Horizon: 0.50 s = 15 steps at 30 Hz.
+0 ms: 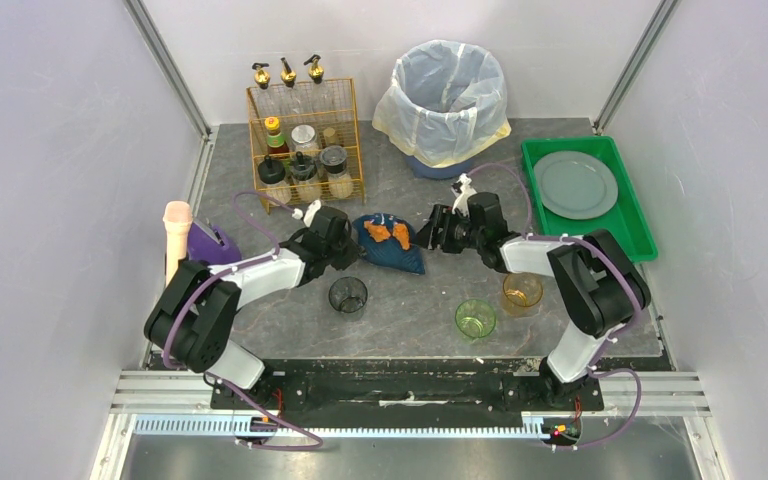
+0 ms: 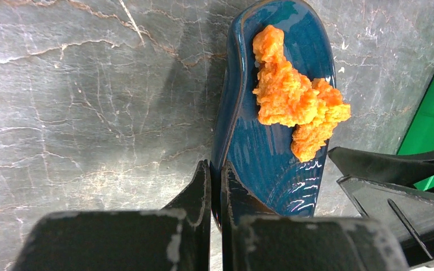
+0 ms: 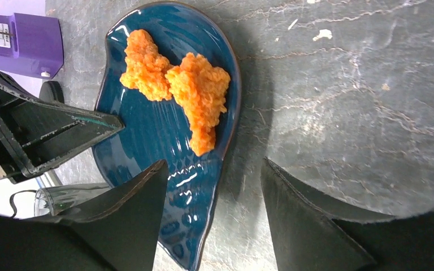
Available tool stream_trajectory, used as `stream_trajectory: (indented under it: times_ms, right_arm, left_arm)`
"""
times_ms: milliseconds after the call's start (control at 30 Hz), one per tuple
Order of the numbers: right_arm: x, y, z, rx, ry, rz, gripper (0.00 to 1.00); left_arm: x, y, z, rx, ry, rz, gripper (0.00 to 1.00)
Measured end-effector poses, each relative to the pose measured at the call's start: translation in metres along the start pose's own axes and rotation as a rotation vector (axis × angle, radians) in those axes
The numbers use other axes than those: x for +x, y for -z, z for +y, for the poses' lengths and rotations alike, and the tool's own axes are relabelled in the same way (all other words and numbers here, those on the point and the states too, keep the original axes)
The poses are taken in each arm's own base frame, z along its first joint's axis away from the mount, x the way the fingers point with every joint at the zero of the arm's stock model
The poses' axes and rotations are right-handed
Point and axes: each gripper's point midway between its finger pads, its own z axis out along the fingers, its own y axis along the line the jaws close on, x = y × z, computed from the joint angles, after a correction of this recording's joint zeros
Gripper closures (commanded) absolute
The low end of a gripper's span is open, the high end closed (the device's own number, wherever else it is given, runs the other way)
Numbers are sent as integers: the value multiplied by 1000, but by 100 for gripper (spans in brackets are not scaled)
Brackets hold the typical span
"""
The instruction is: Clear the kitchen counter
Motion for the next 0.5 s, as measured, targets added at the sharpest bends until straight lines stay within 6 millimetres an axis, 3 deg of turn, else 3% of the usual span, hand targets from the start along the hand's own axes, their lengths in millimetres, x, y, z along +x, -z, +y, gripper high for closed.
stream_trajectory:
  times_ms: [200,500]
  right_arm:
    - [9,-10,-3,17,-8,41,46]
    - [23,-10,-10,38,-29,96,52]
  left_arm:
    - [1,0,-2,11,8,5,98]
    - [-1,0,-8,39,29,-4,98]
